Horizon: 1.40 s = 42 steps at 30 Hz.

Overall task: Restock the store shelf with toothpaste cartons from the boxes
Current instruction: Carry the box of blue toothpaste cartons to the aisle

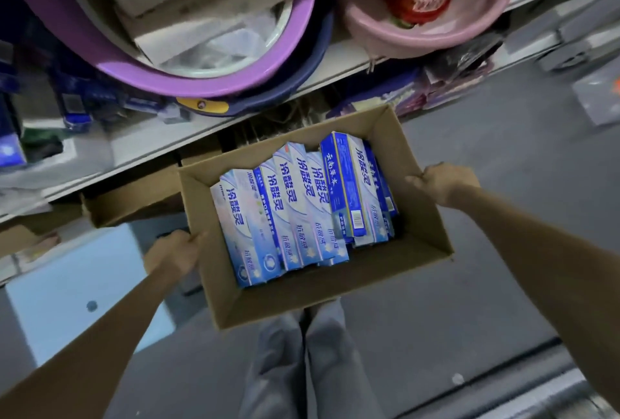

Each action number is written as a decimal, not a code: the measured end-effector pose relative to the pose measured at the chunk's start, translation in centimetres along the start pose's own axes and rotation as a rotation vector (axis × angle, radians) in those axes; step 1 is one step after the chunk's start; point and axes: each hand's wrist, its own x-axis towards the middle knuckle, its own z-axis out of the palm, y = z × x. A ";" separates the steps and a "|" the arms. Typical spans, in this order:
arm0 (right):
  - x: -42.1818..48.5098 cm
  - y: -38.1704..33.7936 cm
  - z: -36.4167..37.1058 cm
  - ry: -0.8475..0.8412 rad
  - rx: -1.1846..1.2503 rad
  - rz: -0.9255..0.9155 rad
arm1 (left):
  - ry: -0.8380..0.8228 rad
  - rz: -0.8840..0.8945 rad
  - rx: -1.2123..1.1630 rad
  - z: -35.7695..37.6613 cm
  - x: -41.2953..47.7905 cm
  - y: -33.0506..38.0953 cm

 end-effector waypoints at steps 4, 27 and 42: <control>3.5 -0.4 0.2 0.036 -0.033 -0.006 | -0.014 -0.013 -0.032 1.1 3.1 0.6; 2.7 -3.3 -4.3 0.199 0.184 0.020 | 0.115 0.154 -0.195 -4.3 1.1 5.8; -18.8 -14.5 -18.5 0.469 -0.132 -0.671 | 0.417 0.244 0.002 -15.7 -20.1 -1.1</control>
